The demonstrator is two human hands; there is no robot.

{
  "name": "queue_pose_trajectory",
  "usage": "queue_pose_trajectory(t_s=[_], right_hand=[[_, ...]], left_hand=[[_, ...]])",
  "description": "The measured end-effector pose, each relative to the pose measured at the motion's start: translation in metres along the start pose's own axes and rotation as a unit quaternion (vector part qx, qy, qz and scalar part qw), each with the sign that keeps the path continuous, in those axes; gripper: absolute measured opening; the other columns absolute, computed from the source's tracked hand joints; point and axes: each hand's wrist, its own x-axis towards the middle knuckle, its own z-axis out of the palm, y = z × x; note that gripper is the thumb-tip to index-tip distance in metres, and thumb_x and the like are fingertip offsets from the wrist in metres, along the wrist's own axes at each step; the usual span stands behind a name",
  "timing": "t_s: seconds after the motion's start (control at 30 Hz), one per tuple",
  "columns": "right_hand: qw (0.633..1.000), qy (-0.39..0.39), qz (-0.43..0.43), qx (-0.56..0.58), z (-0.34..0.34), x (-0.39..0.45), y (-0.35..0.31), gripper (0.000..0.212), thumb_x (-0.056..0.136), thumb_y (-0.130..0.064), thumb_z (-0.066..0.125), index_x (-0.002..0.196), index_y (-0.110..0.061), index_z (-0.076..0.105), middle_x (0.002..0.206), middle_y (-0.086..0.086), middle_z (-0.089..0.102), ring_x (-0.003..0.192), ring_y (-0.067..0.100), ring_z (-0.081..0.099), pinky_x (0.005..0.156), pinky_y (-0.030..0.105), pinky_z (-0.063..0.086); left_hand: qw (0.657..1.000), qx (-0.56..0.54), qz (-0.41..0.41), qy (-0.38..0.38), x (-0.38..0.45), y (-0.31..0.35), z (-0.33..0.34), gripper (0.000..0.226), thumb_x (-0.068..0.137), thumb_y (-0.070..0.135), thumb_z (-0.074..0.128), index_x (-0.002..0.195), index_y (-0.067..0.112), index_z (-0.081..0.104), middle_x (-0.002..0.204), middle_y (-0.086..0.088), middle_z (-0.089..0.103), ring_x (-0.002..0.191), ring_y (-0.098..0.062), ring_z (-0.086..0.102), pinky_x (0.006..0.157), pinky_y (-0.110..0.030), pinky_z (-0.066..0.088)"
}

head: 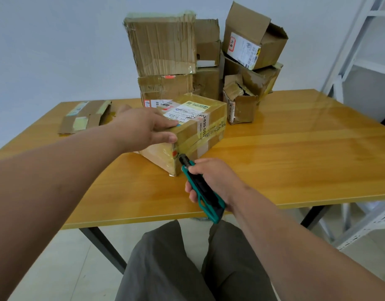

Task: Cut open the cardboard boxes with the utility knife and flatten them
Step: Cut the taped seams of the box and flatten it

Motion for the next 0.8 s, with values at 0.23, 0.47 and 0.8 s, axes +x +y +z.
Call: queue_pose_trajectory(t_s=[0.23,0.47,0.8], right_hand=[[0.999,0.03,0.002,0.042,-0.018,-0.019,0.003,0.014,0.097,-0.009,0.047,0.107,0.0,0.053,0.059,0.014,0.061,0.047,0.023,0.054,0.047,0.032,0.045],[1.0,0.019,-0.022,0.003,-0.035,-0.04,0.002,0.013,0.099,-0.009,0.046,0.102,0.001,0.054,0.056,0.014,0.061,0.041,0.024,0.055,0.042,0.025,0.045],[0.853,0.217,-0.272,-0.388,-0.031,-0.034,0.03,0.018,0.098,-0.026,0.045,0.109,-0.018,0.057,0.075,0.0,0.062,0.063,0.02,0.062,0.06,0.043,0.055]], left_hand=[[0.996,0.086,-0.035,0.013,0.017,0.035,0.0,0.091,0.061,0.086,0.008,0.142,0.052,0.034,0.149,0.003,0.039,0.131,-0.023,0.04,0.093,-0.044,0.033],[0.998,0.024,-0.049,0.015,0.024,0.059,0.002,0.096,0.06,0.087,0.014,0.142,0.045,0.04,0.146,-0.007,0.039,0.127,-0.031,0.044,0.083,-0.04,0.046],[0.995,-0.094,0.034,-0.011,0.009,0.036,-0.004,0.046,0.096,0.046,0.051,0.141,0.038,0.045,0.148,0.005,0.042,0.135,-0.018,0.036,0.101,-0.03,0.029]])
